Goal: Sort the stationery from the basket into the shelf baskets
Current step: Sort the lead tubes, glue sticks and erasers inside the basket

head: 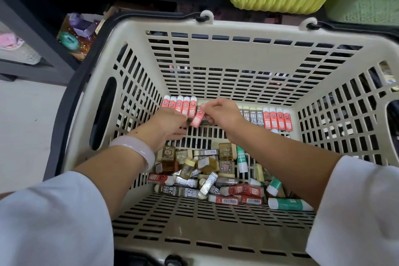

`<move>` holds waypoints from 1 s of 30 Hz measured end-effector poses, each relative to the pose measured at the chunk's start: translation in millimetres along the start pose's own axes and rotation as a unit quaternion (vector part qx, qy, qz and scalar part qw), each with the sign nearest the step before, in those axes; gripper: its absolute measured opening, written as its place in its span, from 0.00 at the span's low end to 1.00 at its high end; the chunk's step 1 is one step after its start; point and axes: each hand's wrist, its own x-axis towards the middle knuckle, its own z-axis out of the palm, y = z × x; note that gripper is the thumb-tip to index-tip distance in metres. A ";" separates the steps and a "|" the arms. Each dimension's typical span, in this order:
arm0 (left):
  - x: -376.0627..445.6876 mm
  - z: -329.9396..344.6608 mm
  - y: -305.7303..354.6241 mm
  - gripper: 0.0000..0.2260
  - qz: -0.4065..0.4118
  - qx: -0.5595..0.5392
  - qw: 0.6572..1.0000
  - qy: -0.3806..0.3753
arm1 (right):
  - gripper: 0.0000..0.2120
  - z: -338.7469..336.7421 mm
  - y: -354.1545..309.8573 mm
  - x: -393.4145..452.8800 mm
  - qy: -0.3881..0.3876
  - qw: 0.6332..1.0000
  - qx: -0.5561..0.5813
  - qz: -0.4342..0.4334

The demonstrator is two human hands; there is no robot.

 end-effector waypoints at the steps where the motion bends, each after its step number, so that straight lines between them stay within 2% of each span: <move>1: 2.6 -0.9 -1.2 0.03 0.002 0.034 0.999 0.022 | 0.07 -0.4 1.1 5.0 0.047 0.998 -0.031 -0.001; 3: 9.2 -3.8 -4.6 0.10 0.015 0.098 0.993 0.060 | 0.08 1.3 2.7 14.5 0.115 0.992 -0.052 0.004; 6: 12.6 -5.6 -7.8 0.11 0.064 0.226 0.969 0.076 | 0.04 11.1 4.0 23.0 0.134 0.990 -0.001 0.032; 8: 13.0 -5.9 -9.2 0.08 0.093 0.313 0.943 0.072 | 0.08 15.1 5.8 24.0 0.114 0.992 0.024 0.038; 10: 14.3 -6.3 -11.1 0.07 0.103 0.359 0.925 0.064 | 0.07 12.8 6.3 20.5 0.079 0.996 0.037 0.030; 12: 16.2 -6.9 -11.3 0.04 0.106 0.364 0.923 0.062 | 0.07 6.1 4.8 13.6 0.022 0.998 0.064 0.017; 14: 16.7 -6.9 -11.1 0.09 0.114 0.364 0.922 0.064 | 0.09 -1.9 2.0 6.6 -0.038 0.996 0.078 0.009; 16: 15.8 -6.2 -10.6 0.10 0.128 0.388 0.911 0.058 | 0.10 -9.6 -1.9 -1.0 -0.068 0.997 0.035 -0.001; 18: 13.5 -2.7 -10.0 0.10 0.155 0.417 0.895 0.027 | 0.09 -19.1 -5.4 -9.1 -0.062 0.990 -0.115 -0.048; 19: 11.0 -0.2 -9.5 0.09 0.172 0.430 0.886 0.000 | 0.08 -24.7 -6.3 -13.7 -0.074 0.975 -0.196 -0.081; 21: 4.6 5.8 -9.2 0.09 0.211 0.458 0.861 -0.066 | 0.07 -34.7 -8.3 -25.8 -0.162 0.930 -0.305 -0.127; 24: -5.2 15.1 -11.2 0.06 0.250 0.509 0.808 -0.160 | 0.06 -44.5 -3.9 -48.2 -0.306 0.826 -0.449 -0.149; 27: -15.7 23.9 -12.7 0.04 0.266 0.528 0.776 -0.219 | 0.16 -48.0 16.2 -67.2 -0.367 0.738 -0.540 -0.171; 28: -19.0 26.7 -12.7 0.06 0.252 0.526 0.776 -0.241 | 0.19 -48.1 24.9 -73.1 -0.366 0.724 -0.558 -0.172; 30: -25.1 32.9 -14.4 0.08 0.205 0.532 0.766 -0.297 | 0.25 -46.7 39.6 -82.9 -0.352 0.728 -0.567 -0.160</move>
